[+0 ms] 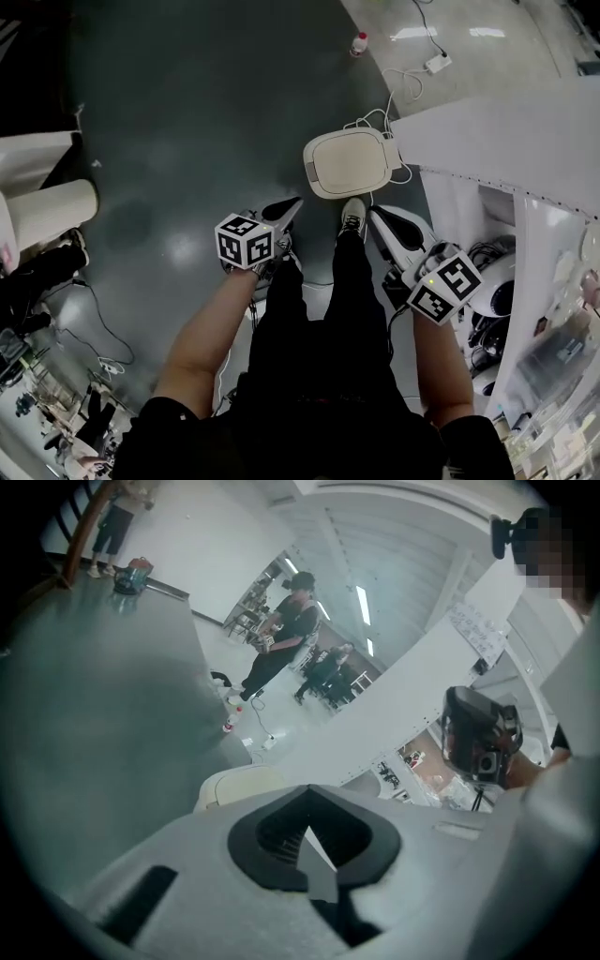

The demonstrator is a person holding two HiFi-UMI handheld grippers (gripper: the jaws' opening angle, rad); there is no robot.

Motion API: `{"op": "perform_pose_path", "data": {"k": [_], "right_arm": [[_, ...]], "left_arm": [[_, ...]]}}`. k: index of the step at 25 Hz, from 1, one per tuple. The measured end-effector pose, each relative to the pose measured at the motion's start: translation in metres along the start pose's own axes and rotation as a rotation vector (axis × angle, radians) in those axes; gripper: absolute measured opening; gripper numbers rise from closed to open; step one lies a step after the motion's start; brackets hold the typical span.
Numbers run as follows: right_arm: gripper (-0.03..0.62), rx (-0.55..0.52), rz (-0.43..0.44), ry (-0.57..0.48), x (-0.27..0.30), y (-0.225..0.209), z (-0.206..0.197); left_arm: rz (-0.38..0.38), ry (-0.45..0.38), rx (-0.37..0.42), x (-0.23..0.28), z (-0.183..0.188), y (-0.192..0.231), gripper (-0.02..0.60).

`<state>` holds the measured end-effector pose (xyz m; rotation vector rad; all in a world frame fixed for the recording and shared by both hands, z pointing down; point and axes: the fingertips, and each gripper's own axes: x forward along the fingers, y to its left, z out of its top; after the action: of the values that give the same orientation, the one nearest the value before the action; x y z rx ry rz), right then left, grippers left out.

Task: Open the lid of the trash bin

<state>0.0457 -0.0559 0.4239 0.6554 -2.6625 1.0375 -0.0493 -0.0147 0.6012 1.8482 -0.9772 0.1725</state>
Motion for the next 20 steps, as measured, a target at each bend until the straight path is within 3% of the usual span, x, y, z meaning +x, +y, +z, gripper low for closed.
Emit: {"op": "perform_pose_path", "data": {"k": [7, 15, 20], "right_arm": [[0.008, 0.066, 0.015, 0.055, 0.018, -0.043, -0.032], [0.008, 0.142, 0.012, 0.111, 0.027, -0.083, -0.074], [0.008, 0.185, 0.011, 0.146, 0.031, -0.102, -0.099]], "left_arm": [[0.085, 0.024, -0.082, 0.049, -0.029, 0.073, 0.003], [0.148, 0.095, -0.130, 0.107, -0.064, 0.141, 0.070], [0.203, 0.144, -0.208, 0.137, -0.087, 0.181, 0.098]]}}
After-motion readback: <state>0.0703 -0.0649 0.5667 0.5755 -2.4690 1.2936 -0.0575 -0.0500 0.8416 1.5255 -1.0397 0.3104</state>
